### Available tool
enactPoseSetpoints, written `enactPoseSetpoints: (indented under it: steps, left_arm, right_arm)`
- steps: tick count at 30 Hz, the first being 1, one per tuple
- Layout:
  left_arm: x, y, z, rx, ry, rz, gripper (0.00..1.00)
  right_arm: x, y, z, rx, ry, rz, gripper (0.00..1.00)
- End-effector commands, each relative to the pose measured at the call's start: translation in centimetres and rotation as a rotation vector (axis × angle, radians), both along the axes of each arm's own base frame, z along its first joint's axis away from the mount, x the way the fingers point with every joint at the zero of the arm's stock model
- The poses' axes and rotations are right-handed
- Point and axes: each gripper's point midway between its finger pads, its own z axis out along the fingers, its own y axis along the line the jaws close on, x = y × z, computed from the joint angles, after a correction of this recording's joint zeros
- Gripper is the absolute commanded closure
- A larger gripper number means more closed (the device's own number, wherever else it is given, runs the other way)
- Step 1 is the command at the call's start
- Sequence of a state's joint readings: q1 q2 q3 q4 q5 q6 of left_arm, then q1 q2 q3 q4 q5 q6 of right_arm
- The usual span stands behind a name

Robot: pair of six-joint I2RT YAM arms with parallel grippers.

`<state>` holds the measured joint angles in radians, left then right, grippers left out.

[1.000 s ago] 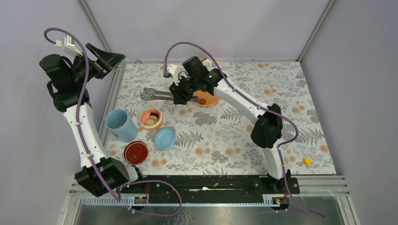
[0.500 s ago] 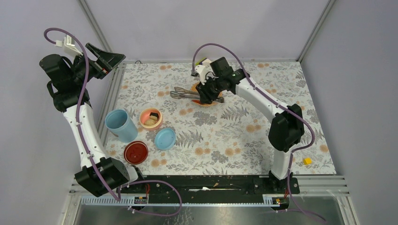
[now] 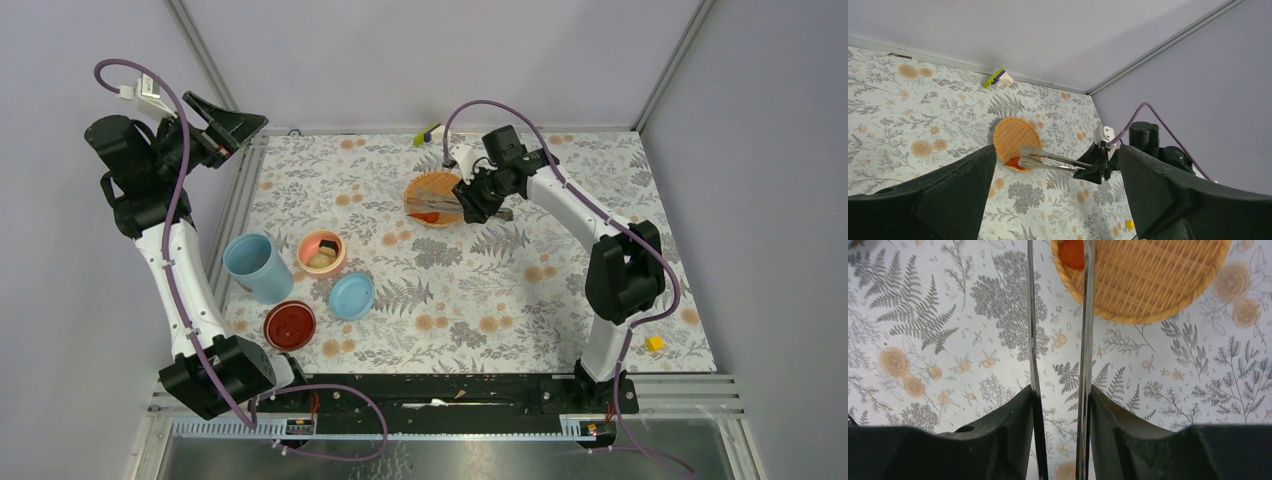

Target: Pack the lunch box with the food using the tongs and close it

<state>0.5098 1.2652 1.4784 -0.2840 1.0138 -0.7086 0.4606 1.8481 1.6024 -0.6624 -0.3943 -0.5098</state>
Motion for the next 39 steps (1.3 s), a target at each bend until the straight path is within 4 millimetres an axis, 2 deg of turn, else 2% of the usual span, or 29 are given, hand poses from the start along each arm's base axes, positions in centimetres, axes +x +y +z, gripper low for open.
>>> enactPoseSetpoints:
  steps: [1,9,16,27,39]
  left_arm:
    - [0.0,-0.3,0.8,0.015,-0.045,-0.021,0.01]
    - [0.0,-0.4,0.8,0.007,-0.044,-0.027,0.01]
    - [-0.1,-0.5,0.9,0.007,-0.048,-0.028,0.01]
    - [0.1,-0.4,0.8,-0.001,-0.044,-0.030,0.01]
    - [0.0,-0.5,0.9,-0.001,-0.046,-0.031,0.01]
  right_arm:
    - [0.0,-2.1,0.9,-0.040,-0.051,0.002,0.52]
    - [0.5,-3.4,-0.8,-0.073,-0.024,-0.020,0.50]
    - [0.8,-3.3,-1.5,-0.078,-0.007,-0.016,0.48]
    - [0.0,-3.2,-2.9,-0.083,0.058,-0.003,0.48]
    - [0.5,-2.8,-2.7,-0.073,0.054,-0.007,0.51]
